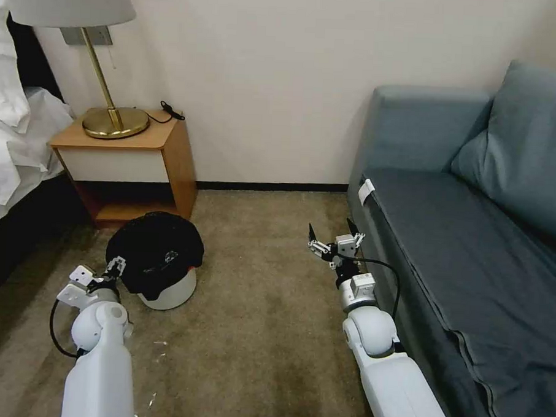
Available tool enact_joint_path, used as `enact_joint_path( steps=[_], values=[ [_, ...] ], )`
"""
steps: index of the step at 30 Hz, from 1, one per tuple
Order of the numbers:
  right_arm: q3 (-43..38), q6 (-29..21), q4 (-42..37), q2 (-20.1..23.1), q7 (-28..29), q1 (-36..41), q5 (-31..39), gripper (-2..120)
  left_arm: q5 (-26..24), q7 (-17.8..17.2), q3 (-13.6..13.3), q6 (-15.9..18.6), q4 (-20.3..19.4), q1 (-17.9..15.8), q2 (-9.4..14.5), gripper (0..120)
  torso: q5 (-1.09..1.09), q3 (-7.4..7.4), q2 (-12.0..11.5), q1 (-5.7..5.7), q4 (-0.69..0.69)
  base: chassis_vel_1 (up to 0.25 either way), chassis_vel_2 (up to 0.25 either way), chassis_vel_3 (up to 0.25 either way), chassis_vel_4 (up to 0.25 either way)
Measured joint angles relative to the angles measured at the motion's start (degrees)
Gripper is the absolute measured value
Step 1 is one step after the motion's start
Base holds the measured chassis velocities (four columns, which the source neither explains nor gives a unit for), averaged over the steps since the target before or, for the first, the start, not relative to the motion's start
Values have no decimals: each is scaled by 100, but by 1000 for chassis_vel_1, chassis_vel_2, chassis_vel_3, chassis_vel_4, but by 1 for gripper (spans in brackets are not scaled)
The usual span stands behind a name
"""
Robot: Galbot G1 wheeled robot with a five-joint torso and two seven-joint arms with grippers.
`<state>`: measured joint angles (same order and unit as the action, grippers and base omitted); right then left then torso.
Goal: Pick up the trash bin, then pick up the garbage on the floor and place it into the trash bin.
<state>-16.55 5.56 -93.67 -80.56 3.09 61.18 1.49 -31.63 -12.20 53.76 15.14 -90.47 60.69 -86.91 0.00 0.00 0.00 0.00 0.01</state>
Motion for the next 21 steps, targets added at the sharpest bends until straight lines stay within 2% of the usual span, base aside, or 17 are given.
enact_joint_path(
  steps=[1,2,3,6,7,9,10,12,16,21],
  values=[
    [0,0,0,0,0,0,0,100,0,0,0,0,0,0,0,100,0,0,0,0,0,0,0,0,0],
    [1,18,0,-3,-10,4,9,100,272,406,-9,-26,-175,79,-22,100,1,0,0,0,0,0,0,0,0],
    [1,18,0,-3,-10,4,9,100,272,406,-9,-26,-175,79,-22,100,1,0,0,0,0,0,0,0,0],
    [36,-13,-55,-25,80,34,207,100,1061,1142,-62,-201,-594,241,-52,100,0,0,0,0,-1,0,0,0,0],
    [36,-13,-55,-25,80,34,207,100,1061,1142,-62,-201,-594,241,-52,100,0,0,0,0,-1,0,0,0,0],
    [35,-13,-65,-50,128,39,260,100,1636,1515,-102,-346,-864,340,-55,100,1,0,0,0,-1,0,0,0,0],
    [35,-13,-65,-50,128,39,260,100,1636,1515,-102,-346,-864,340,-55,100,1,0,0,0,-1,0,0,0,0],
    [32,-51,-98,-63,220,48,325,100,2007,1820,-198,-409,-1178,445,-60,100,2,0,0,0,0,0,0,0,0],
    [46,-458,-373,-64,307,147,617,100,2373,2101,-321,-508,-1441,547,-83,100,0,-1,0,0,-2,0,0,0,0],
    [-26,-253,-283,-106,426,139,580,100,2675,2328,-460,-695,-1463,564,-117,100,1,0,0,0,-1,0,0,0,0]
  ],
)
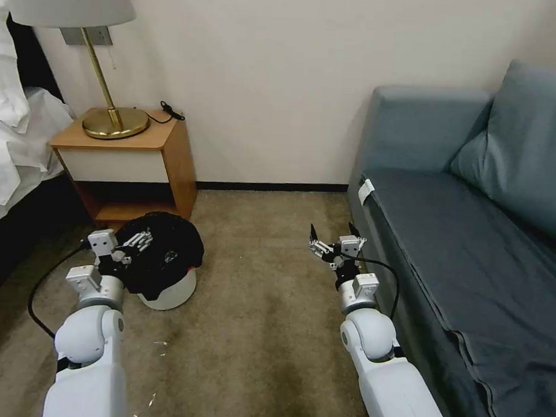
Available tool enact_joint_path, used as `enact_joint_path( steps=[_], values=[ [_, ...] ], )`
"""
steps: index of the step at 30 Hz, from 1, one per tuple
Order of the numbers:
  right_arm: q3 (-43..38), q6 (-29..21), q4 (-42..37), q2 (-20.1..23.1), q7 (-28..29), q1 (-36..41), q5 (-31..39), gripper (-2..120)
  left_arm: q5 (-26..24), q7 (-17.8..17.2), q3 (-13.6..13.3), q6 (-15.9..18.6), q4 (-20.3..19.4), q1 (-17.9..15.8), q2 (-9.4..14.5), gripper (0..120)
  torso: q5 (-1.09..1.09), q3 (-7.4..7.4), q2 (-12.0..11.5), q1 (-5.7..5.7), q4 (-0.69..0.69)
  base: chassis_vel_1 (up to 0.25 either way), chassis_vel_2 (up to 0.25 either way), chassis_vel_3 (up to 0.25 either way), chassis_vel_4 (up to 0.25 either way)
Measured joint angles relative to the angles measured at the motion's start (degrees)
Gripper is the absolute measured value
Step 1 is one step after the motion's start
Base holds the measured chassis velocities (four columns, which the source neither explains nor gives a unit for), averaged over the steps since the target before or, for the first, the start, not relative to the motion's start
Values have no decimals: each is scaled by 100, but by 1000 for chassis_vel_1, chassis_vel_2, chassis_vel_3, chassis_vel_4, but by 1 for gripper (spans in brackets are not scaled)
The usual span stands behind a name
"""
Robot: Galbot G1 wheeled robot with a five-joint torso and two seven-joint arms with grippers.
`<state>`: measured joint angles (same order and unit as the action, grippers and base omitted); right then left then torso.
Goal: Pick up the trash bin, then pick up the garbage on the floor and place it into the trash bin.
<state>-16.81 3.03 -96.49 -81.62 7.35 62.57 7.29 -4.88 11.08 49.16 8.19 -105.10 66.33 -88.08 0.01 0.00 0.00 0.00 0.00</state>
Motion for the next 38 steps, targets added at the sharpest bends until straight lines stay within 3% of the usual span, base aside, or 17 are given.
enact_joint_path(
  steps=[7,17,38],
  values=[
    [-132,16,23,2,222,81,14,100,236,301,-176,-153,133,-22,-73,99,-1,0,0,0,0,0,0,0,0],
    [-273,91,140,-37,362,214,-107,100,228,368,-297,-302,597,-133,-87,98,-1,0,0,0,0,0,0,0,0],
    [-313,235,226,5,123,166,-254,100,211,491,-289,-333,543,23,-144,98,-1,0,0,0,0,0,0,0,0]
  ],
)
